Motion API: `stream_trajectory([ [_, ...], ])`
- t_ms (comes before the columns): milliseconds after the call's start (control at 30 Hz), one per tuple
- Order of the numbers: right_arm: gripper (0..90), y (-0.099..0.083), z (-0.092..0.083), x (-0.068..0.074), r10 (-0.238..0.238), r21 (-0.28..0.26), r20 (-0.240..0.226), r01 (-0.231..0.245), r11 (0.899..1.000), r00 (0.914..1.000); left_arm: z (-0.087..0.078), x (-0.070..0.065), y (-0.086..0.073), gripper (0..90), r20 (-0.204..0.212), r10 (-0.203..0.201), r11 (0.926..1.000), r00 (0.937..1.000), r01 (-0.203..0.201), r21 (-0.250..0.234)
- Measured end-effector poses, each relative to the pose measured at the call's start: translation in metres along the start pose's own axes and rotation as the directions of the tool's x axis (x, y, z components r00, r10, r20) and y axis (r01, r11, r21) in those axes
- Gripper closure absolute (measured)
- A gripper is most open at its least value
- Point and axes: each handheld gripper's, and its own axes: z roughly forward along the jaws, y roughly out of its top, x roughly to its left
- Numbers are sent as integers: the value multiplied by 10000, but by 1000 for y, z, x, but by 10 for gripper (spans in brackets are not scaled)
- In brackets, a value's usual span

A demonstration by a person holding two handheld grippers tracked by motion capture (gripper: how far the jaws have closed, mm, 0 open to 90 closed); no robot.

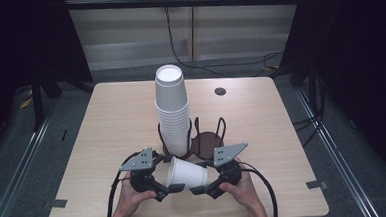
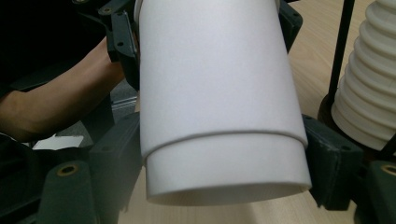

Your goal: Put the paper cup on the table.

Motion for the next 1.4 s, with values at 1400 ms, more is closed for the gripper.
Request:
stream_trajectory([
  [1400, 133, -43, -43, 7, 1285, -2688, 4665, 19, 9632, 8751, -31, 4, 1, 91, -1303, -206, 9959, 9913, 318, 842],
])
